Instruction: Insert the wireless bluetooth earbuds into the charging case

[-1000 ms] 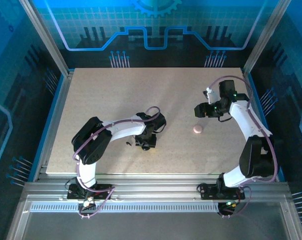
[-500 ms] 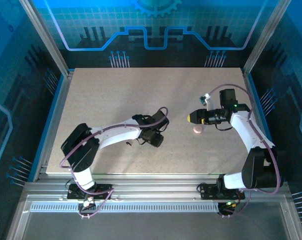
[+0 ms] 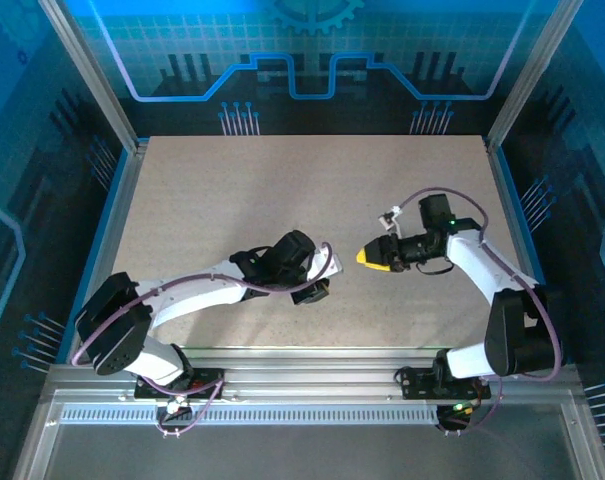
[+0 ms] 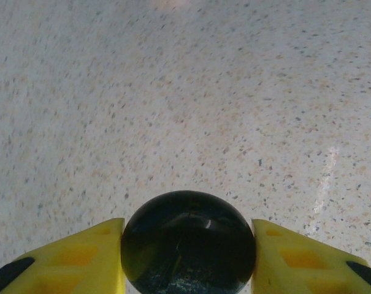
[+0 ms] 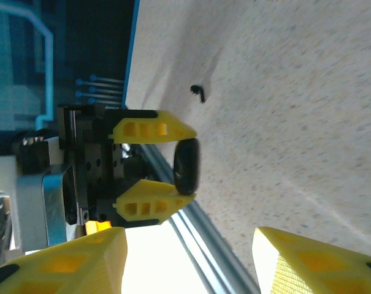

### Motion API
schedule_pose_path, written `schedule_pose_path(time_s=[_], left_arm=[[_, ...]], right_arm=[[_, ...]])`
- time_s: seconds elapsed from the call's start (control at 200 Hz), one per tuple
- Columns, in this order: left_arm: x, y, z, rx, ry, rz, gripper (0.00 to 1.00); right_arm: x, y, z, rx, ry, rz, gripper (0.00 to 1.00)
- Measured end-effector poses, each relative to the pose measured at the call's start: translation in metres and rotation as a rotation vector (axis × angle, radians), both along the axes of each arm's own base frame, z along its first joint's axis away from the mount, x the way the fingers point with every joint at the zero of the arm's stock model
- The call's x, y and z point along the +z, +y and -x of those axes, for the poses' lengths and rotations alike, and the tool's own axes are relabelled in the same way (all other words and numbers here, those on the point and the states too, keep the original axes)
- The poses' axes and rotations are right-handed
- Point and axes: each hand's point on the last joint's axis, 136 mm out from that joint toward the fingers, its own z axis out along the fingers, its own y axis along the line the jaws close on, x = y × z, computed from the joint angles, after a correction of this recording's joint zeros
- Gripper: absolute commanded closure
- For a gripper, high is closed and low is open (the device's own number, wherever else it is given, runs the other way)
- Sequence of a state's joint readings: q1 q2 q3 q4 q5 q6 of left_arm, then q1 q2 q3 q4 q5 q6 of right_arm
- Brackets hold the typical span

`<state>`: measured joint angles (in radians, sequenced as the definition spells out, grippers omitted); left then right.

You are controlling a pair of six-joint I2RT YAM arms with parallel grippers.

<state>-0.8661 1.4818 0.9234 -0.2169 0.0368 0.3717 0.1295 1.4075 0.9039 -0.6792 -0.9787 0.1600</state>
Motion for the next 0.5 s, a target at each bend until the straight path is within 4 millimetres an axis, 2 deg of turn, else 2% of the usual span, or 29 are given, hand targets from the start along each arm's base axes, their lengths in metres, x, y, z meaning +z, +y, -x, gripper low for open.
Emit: schedule_pose_path(time_s=[0.28,0.5], left_arm=[[0.01,-0.013,0.0,-0.125,-0.099,0.031,0.61],[0.014,-0.017,0.004,-0.156,-0.128,0.046,0.61]], right_arm=[[-0.01,0.026,0.014,0.078,0.061,0.004,0.44],[-0.023,0.043,0.021,0.131,0.102,0.017,0.5]])
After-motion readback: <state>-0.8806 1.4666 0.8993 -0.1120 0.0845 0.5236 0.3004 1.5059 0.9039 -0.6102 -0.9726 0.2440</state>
